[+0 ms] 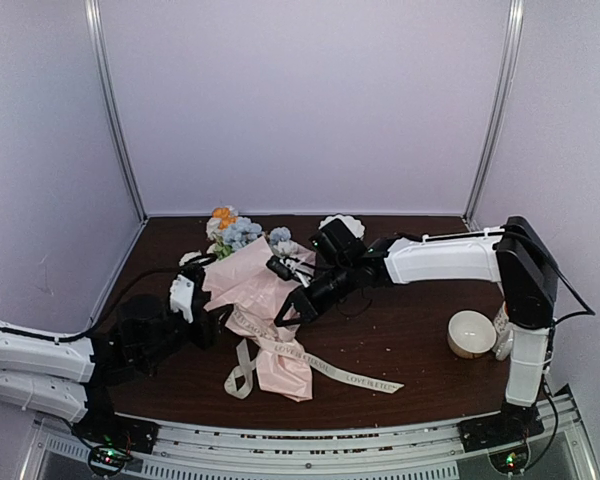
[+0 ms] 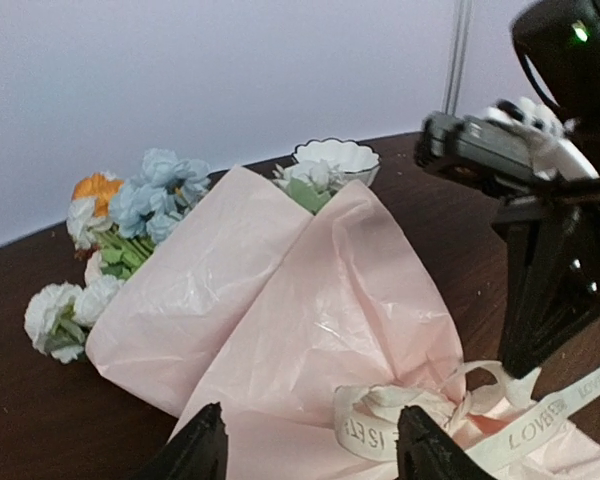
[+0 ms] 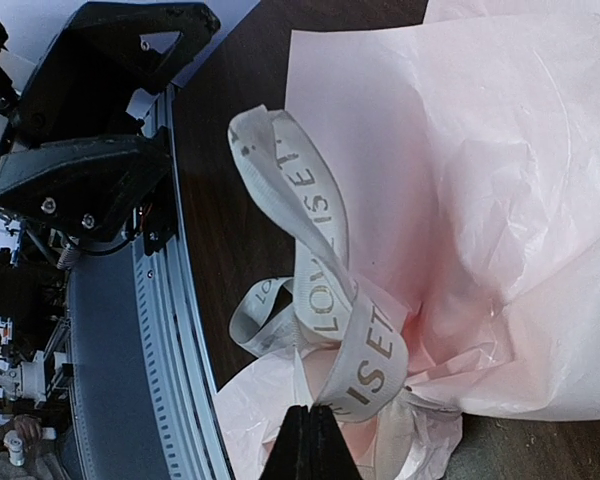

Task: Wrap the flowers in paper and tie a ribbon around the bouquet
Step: Cross the ribbon at the center of the board.

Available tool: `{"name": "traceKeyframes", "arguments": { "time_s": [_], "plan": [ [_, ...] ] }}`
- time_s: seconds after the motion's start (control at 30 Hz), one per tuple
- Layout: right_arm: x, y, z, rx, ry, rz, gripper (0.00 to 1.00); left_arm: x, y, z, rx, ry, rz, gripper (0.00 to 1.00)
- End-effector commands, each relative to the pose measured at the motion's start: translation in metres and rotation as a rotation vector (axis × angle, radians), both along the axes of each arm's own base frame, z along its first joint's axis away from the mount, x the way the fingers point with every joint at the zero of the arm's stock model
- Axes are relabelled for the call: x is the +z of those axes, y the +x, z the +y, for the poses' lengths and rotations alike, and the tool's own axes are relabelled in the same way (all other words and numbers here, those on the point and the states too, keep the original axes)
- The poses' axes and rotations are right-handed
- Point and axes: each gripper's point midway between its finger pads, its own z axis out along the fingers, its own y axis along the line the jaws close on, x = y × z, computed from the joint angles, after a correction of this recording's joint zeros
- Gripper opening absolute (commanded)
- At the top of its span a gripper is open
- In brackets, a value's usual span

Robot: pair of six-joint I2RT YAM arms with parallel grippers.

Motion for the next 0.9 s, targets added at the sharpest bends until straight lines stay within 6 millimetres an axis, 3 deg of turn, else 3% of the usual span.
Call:
{"name": "traceKeyframes", "arguments": {
  "time_s": [0.0, 0.07, 0.13, 0.2, 0.27, 0.4, 0.57, 0.73, 0.87],
  "plan": [
    [0.034, 0.004, 0.004, 0.006, 0.085, -0.009, 0.0, 0.038, -0.011, -0.034, -0.114, 0.172, -0.204, 0.59],
    [0.033, 0.007, 0.004, 0.004, 0.076, 0.004, 0.0, 0.036, -0.032, -0.062, -0.282, 0.235, -0.261, 0.61],
    [0.032, 0.007, 0.003, 0.005, 0.072, 0.011, 0.0, 0.032, -0.051, -0.079, -0.431, 0.244, -0.289, 0.69],
    [0.032, 0.005, 0.003, 0.004, 0.071, 0.016, 0.0, 0.023, -0.062, -0.085, -0.52, 0.286, -0.31, 0.85],
    [0.035, 0.006, 0.003, -0.002, 0.085, 0.015, 0.0, 0.008, -0.065, -0.089, -0.574, 0.381, -0.296, 0.92],
    [0.037, 0.005, 0.004, -0.004, 0.093, 0.018, 0.0, -0.012, -0.053, -0.096, -0.604, 0.582, -0.262, 0.97],
    [0.036, 0.005, 0.004, -0.003, 0.089, 0.022, 0.0, -0.022, -0.034, -0.096, -0.567, 0.677, -0.292, 0.98],
    [0.036, 0.004, 0.002, -0.006, 0.081, 0.017, 0.0, -0.047, -0.034, -0.099, -0.651, 0.733, -0.218, 0.98],
    [0.036, 0.003, 0.002, -0.004, 0.08, 0.02, 0.0, -0.04, -0.014, -0.096, -0.54, 0.726, -0.254, 0.95]
  ]
}}
